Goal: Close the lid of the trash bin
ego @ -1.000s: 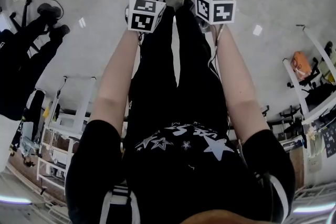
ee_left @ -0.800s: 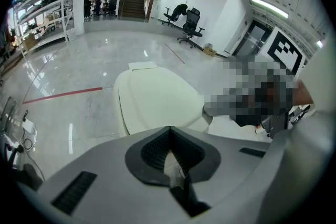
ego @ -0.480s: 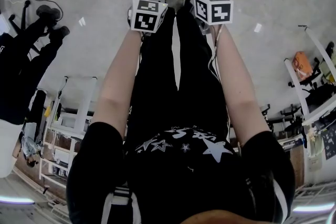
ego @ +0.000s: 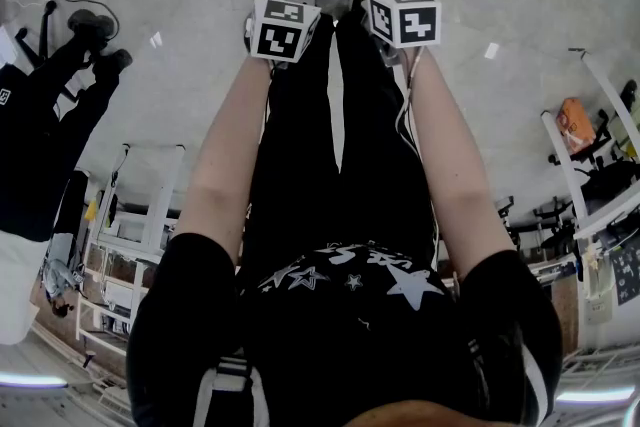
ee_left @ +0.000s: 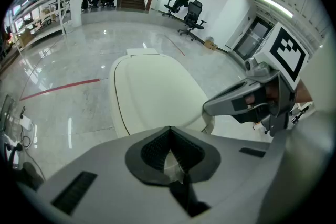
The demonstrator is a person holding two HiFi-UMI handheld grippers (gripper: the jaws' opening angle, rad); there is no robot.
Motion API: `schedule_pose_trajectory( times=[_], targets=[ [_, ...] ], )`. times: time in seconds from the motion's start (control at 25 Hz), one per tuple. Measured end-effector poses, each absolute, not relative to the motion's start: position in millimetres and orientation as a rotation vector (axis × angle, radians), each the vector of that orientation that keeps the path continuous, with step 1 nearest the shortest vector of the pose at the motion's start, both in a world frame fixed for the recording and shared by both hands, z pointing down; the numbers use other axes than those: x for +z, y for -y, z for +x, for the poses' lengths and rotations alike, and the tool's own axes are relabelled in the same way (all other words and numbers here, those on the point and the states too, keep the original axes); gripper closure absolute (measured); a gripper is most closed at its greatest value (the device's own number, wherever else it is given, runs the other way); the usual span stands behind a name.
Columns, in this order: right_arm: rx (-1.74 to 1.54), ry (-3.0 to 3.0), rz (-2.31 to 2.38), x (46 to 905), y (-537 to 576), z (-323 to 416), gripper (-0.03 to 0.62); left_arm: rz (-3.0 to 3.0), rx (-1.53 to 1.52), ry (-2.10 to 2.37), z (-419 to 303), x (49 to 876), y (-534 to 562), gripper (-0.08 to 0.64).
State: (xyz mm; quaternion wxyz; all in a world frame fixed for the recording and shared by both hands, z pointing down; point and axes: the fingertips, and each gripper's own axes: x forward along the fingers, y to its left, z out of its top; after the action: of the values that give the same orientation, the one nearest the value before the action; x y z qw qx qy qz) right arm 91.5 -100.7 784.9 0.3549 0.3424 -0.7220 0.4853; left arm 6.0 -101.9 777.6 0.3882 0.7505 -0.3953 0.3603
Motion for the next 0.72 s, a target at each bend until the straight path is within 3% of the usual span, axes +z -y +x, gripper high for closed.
schedule_pose_trajectory(
  times=[0.72],
  targets=[
    [1.233, 1.878, 0.919, 774.9, 114.9, 95.8, 0.586, 1.911, 0.898, 1.03, 9.5, 765.6, 114.8, 0.549]
  ],
)
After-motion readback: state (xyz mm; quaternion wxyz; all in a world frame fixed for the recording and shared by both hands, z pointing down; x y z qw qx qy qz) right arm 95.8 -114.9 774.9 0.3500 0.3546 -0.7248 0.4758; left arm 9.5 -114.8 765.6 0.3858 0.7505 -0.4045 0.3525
